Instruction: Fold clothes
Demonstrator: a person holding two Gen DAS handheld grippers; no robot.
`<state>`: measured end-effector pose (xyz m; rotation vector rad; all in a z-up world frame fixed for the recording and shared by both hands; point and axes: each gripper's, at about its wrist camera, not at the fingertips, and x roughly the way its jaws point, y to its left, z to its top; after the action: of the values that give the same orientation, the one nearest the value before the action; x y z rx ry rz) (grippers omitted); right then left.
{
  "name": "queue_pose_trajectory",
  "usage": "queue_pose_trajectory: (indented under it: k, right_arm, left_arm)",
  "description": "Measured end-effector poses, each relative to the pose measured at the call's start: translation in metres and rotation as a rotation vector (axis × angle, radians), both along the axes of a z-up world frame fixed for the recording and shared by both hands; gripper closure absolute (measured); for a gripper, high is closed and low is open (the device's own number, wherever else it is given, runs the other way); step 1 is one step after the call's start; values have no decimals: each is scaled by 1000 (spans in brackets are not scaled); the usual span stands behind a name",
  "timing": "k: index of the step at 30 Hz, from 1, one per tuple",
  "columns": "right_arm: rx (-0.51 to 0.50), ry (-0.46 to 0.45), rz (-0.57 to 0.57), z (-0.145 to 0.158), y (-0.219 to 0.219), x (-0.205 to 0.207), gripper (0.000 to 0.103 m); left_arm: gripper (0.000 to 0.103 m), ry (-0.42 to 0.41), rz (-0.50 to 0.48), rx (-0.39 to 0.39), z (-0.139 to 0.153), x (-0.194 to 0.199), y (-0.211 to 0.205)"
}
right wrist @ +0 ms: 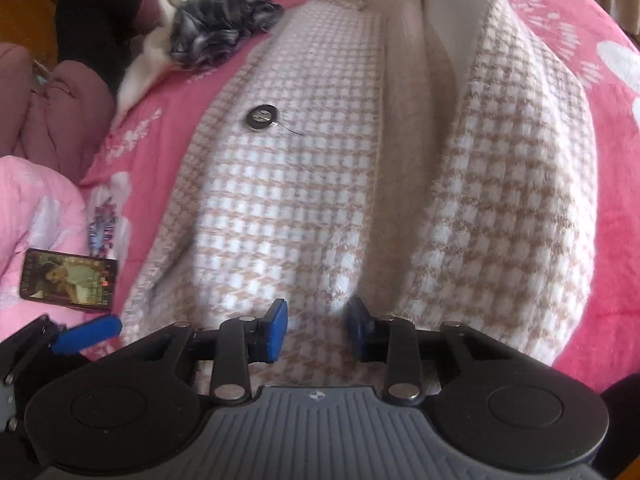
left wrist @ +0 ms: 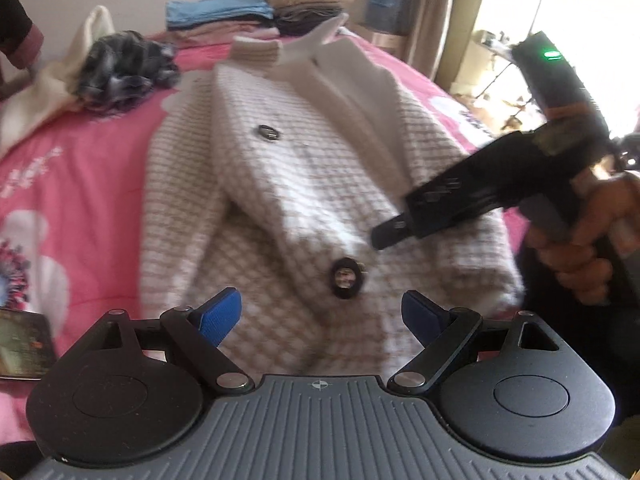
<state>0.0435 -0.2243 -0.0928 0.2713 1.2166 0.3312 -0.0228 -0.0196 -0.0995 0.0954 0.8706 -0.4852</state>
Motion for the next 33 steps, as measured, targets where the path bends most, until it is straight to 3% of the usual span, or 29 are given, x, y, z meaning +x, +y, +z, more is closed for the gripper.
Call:
queue_pose_trajectory:
  k: [4,5,6,10,13,17,20,22,23,24,26,29,30,33]
  right_arm:
    - [66,-25,-34,-4,2,3,67]
    - [104,-44,-30,1,4,2,74]
    - [142,-64,-25,5,5,1,98]
    - [294,-150,1,27,12,-2,98]
    - [404,-225,90,55,33,11,98]
    - [412,-241,248,60,91,37,98]
    - [374,-187,339,35,141,52,98]
    - [269,-116,394,6,174,60,94]
    - [217,-80,422,-9,191,64,82]
    - [160,-38,455,-24,204,66,64]
    - [111,-29,510,-33,210,59,62]
    - [180,-48,512,-16,190,48,46]
    - [229,-48,489,-9,176,46,37]
    - [360,-83,402,15,127,39,32]
  left_arm:
    - [14,-3,-15,9,-5,-8,-2]
    - [14,0,-10,11,-6,-10,-1]
    - [14,1,-1,6,-5,-12,1]
    - [14,37,59,-87,0,-11,18]
    - [14,79,107,-152,3,-11,38]
    - [14,120,170,-188,10,-14,62]
    - [14,149,208,-214,12,-18,73]
    - [14,172,223,-198,10,-19,73]
    - [14,180,227,-184,9,-20,72]
    - [14,183,228,-168,9,-21,71]
    - [14,179,227,-143,11,-25,69]
    - [14,171,224,-153,13,-28,68]
    - [14,171,224,-155,13,-27,67]
    - [14,164,217,-152,15,-26,61]
